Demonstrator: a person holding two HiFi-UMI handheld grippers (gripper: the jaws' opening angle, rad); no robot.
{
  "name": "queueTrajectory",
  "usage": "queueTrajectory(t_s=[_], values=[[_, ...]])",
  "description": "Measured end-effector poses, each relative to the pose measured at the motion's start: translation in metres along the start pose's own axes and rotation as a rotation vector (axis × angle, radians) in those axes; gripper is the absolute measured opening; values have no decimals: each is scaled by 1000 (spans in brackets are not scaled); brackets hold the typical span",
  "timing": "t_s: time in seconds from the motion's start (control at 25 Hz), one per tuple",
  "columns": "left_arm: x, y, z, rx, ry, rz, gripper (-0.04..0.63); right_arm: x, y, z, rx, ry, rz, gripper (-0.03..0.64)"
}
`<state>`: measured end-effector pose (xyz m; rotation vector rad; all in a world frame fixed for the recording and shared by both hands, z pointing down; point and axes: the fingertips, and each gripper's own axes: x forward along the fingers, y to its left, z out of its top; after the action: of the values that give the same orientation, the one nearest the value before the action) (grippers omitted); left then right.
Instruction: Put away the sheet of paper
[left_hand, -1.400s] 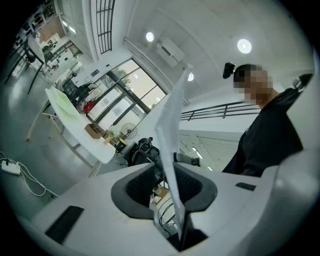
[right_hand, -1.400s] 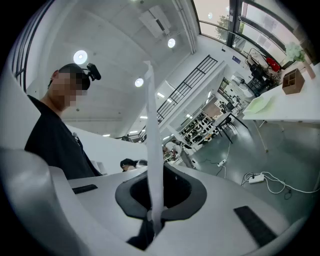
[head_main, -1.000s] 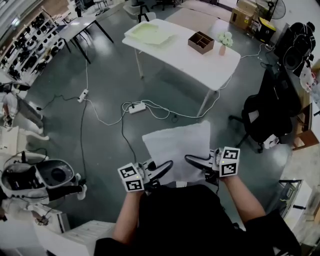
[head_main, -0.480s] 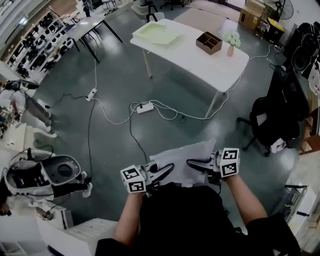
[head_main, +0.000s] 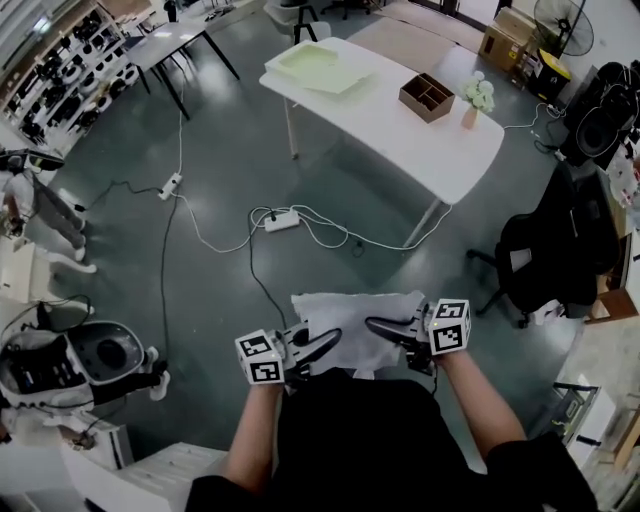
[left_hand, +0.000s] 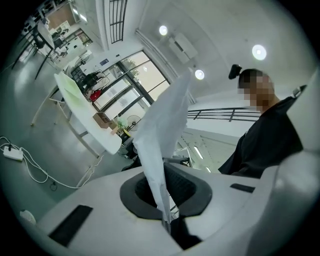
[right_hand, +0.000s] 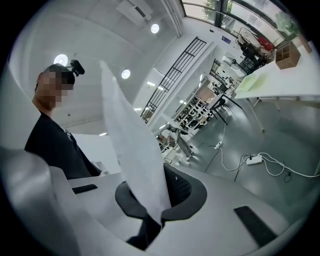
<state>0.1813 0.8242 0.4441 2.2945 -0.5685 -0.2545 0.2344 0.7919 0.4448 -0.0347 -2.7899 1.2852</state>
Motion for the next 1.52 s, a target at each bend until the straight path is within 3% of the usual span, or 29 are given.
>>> queueTrajectory(t_s=[0.48, 1.0, 1.24, 1.52], values=[[-37, 143, 116, -79, 2, -14, 5, 111, -109, 104, 59, 24, -81, -2], [-98, 255, 247, -57, -26, 6, 4, 237, -178, 215, 35, 43, -91, 0], [-118, 286, 266, -58, -48, 5, 4, 265, -192, 228, 27, 50, -117, -2], [-119, 296, 261, -84, 4, 2, 3, 267, -200, 221, 58, 36, -139, -2]])
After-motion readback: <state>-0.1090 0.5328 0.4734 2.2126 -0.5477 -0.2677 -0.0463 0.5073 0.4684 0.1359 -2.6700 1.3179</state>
